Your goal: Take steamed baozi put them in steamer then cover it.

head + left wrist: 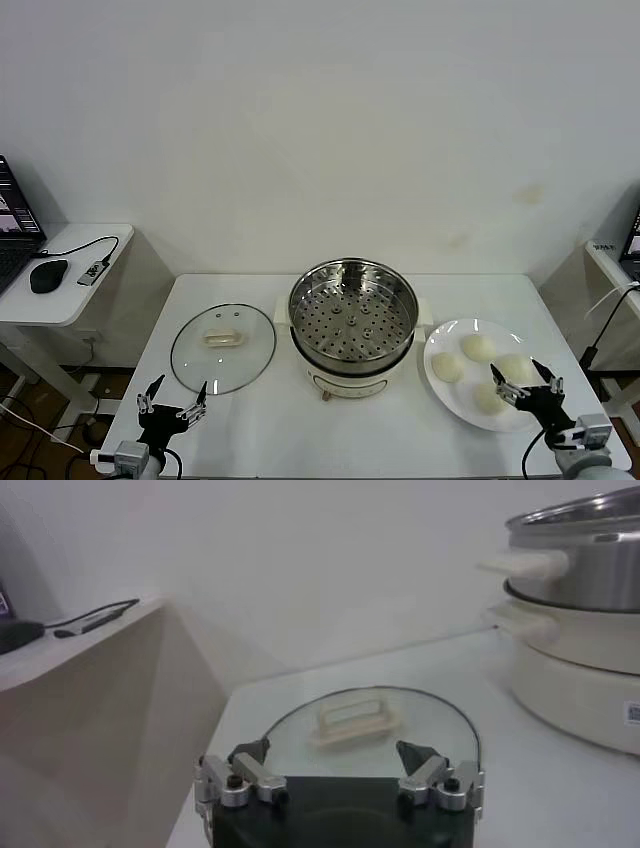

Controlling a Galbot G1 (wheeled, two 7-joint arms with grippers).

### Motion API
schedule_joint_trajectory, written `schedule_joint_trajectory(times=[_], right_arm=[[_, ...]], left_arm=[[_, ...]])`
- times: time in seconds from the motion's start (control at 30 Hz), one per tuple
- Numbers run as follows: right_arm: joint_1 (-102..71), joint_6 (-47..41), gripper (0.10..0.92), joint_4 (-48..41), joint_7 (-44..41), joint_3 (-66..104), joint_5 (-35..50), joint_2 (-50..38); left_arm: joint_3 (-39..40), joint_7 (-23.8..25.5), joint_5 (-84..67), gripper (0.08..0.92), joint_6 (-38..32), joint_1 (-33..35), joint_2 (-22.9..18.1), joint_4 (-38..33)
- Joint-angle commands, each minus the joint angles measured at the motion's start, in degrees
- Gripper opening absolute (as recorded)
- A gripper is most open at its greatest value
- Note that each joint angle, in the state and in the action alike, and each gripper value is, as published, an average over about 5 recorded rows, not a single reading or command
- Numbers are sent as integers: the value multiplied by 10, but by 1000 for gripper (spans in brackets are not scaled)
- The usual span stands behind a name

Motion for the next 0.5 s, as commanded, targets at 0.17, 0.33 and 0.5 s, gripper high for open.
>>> schedule_joint_trajectory(times=[0.17, 0.33, 0.5], right_arm=[[121, -93, 823, -24, -170, 0, -142, -195], [176, -61, 823, -77, -339, -19, -240, -297], [214, 34, 823, -127, -514, -38, -317, -353]], left_arm=[[0, 0, 7, 823, 0, 1, -3, -5], [3, 1, 13, 823, 0, 5, -10, -14], [2, 2, 16, 823, 0, 11, -10, -26]])
